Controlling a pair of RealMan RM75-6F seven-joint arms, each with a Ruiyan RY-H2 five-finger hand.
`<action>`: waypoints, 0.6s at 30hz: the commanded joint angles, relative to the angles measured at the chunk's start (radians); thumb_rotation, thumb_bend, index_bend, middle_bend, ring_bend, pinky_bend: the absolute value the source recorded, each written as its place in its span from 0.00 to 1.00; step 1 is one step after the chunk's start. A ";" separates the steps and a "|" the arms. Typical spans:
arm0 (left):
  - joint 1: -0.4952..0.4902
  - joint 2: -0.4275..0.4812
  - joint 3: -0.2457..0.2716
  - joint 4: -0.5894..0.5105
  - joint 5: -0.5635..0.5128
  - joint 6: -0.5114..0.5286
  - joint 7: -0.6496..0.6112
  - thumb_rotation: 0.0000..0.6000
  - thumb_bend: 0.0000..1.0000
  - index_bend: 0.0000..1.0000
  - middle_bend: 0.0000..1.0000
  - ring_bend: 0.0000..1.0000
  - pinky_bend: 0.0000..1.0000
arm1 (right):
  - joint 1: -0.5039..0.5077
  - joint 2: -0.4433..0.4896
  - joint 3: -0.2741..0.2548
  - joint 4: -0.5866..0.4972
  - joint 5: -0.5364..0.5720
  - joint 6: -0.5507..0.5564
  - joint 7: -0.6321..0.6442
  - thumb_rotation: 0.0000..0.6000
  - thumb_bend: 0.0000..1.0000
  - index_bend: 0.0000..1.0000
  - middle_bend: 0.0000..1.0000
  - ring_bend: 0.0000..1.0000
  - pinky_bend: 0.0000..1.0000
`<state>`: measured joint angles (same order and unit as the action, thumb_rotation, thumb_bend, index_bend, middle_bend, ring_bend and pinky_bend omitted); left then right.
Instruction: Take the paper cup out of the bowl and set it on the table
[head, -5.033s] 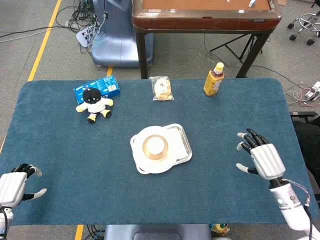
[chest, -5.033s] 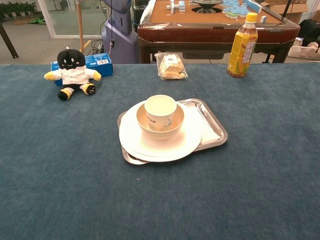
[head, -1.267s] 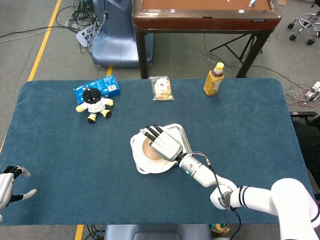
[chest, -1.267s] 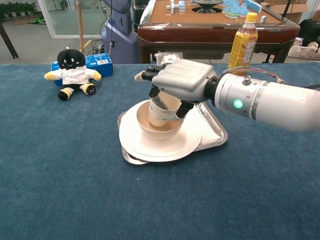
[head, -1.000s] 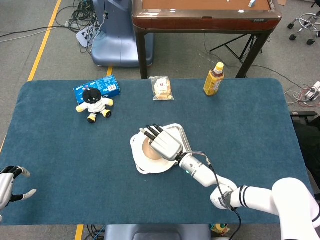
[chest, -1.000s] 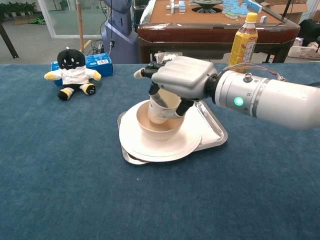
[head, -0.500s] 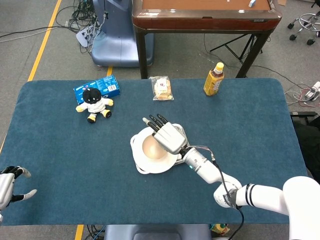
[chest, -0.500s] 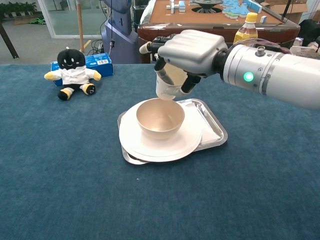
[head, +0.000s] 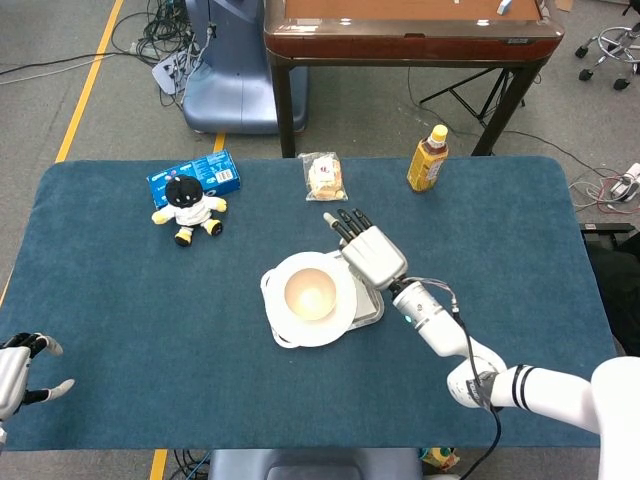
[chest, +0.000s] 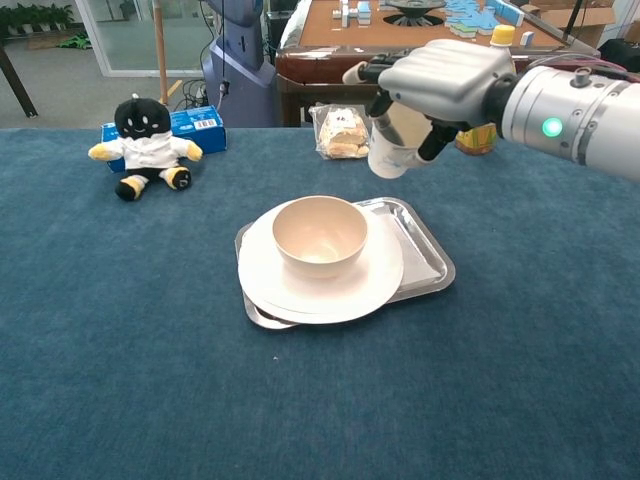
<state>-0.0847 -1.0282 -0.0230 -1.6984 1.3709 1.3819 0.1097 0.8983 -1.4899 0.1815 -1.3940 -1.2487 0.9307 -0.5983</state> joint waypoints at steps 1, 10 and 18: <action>0.000 0.000 -0.001 -0.001 0.000 0.001 0.001 1.00 0.02 0.47 0.41 0.28 0.39 | -0.017 0.014 -0.014 0.016 0.002 0.008 0.008 1.00 0.47 0.64 0.07 0.00 0.11; -0.002 -0.004 0.003 -0.001 0.001 -0.004 0.010 1.00 0.02 0.47 0.41 0.28 0.39 | -0.064 0.038 -0.042 0.052 0.028 -0.014 0.109 1.00 0.47 0.64 0.07 0.00 0.11; -0.002 -0.005 0.003 -0.001 -0.001 -0.006 0.011 1.00 0.02 0.47 0.41 0.28 0.39 | -0.080 0.029 -0.057 0.076 0.058 -0.057 0.161 1.00 0.47 0.64 0.07 0.00 0.11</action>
<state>-0.0870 -1.0326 -0.0202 -1.6993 1.3696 1.3761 0.1209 0.8198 -1.4587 0.1269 -1.3217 -1.1938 0.8770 -0.4398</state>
